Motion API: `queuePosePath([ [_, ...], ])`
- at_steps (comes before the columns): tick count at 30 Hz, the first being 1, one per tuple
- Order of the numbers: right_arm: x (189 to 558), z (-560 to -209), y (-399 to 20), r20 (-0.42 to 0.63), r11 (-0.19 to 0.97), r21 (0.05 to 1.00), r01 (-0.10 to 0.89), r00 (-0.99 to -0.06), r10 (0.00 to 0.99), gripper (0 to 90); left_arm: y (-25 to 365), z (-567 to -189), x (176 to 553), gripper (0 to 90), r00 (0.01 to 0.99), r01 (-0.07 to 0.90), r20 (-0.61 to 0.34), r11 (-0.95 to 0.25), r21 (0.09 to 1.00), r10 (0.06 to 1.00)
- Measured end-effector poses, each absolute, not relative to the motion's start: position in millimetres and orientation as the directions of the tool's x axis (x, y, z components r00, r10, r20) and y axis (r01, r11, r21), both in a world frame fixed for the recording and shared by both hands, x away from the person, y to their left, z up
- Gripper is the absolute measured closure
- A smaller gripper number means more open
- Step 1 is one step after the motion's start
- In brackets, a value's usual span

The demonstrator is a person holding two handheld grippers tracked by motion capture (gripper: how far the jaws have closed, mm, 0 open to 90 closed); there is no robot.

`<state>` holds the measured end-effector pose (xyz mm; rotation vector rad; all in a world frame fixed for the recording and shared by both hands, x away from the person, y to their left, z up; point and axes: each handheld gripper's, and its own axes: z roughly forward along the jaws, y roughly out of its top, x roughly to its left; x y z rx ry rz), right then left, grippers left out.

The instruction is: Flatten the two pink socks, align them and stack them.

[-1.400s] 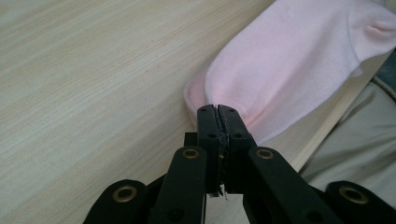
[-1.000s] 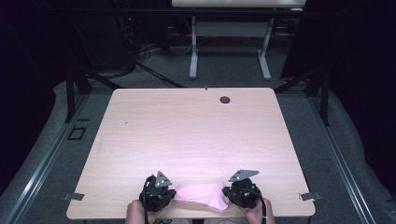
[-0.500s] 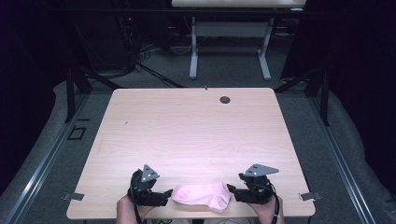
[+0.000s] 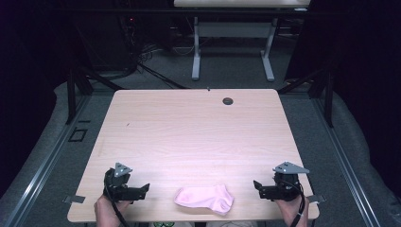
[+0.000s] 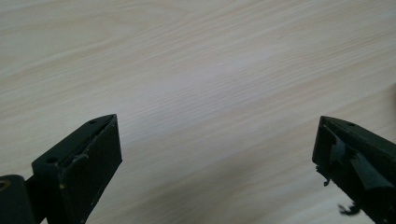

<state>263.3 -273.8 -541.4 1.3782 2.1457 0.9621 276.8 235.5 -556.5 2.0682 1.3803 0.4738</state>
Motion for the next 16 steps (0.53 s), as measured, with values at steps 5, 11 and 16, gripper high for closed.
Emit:
queuePosePath([
  [5, 274, -567, -291, 0.023, 0.247, 0.709, 0.661, -0.371, 0.928, 0.5, 246, -573, 284, 0.1, 0.359, 0.715, -0.028, -0.255, 0.651, 0.933],
  [11, 278, -579, -296, -0.019, 0.278, 0.689, 0.669, -0.368, 0.93, 1.2, 246, -587, 288, 0.0, 0.349, 0.706, -0.005, -0.259, 0.659, 0.937],
  [16, 281, -587, -299, 0.006, 0.257, 0.687, 0.679, -0.359, 0.933, 0.0, 248, -591, 290, 0.0, 0.337, 0.681, -0.005, -0.24, 0.692, 0.942],
])
